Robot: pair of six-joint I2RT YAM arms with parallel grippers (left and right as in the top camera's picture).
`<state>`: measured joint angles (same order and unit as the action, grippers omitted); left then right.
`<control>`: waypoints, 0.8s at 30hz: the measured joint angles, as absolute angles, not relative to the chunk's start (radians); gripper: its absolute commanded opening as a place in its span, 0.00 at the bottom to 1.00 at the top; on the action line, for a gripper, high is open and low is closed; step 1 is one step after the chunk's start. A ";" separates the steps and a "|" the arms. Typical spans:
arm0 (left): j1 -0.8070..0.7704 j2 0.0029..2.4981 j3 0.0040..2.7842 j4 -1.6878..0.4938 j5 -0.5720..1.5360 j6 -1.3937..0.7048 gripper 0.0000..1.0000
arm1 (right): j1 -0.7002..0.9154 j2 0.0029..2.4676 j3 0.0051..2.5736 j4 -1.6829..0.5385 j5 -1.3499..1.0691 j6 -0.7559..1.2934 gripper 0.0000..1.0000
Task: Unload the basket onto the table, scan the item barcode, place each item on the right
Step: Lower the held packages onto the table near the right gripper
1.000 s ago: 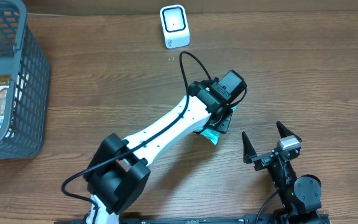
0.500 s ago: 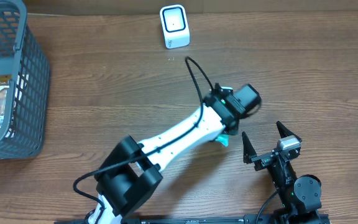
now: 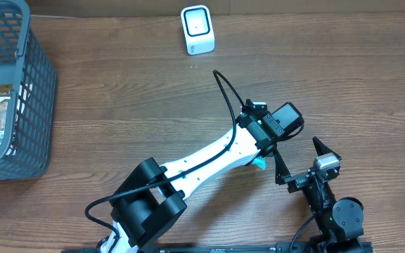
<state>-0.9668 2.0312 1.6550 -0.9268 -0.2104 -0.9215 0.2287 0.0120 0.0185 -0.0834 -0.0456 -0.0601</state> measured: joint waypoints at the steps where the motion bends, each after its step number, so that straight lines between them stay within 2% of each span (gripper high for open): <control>1: -0.965 2.031 1.655 -0.927 -0.207 -0.922 0.43 | 0.229 0.012 0.019 -0.084 -0.045 -0.060 1.00; 16: -0.934 2.031 1.606 -0.890 -0.145 -0.925 0.45 | 0.229 0.012 0.019 -0.083 -0.046 -0.060 1.00; 18: -0.934 2.031 1.578 -0.860 -0.137 -0.926 0.48 | 0.229 0.012 0.019 -0.084 -0.045 -0.060 1.00; 21: -0.934 2.031 1.570 -0.840 -0.130 -0.926 0.63 | 0.229 0.012 0.019 -0.083 -0.045 -0.060 1.00; 24: -0.934 2.031 1.568 -0.833 -0.119 -0.929 0.93 | 0.229 0.012 0.019 -0.084 -0.045 -0.060 1.00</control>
<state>-0.9340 2.0312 1.5677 -0.8330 -0.1188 -0.9287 0.2287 0.0120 0.0185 -0.0837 -0.0452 -0.0597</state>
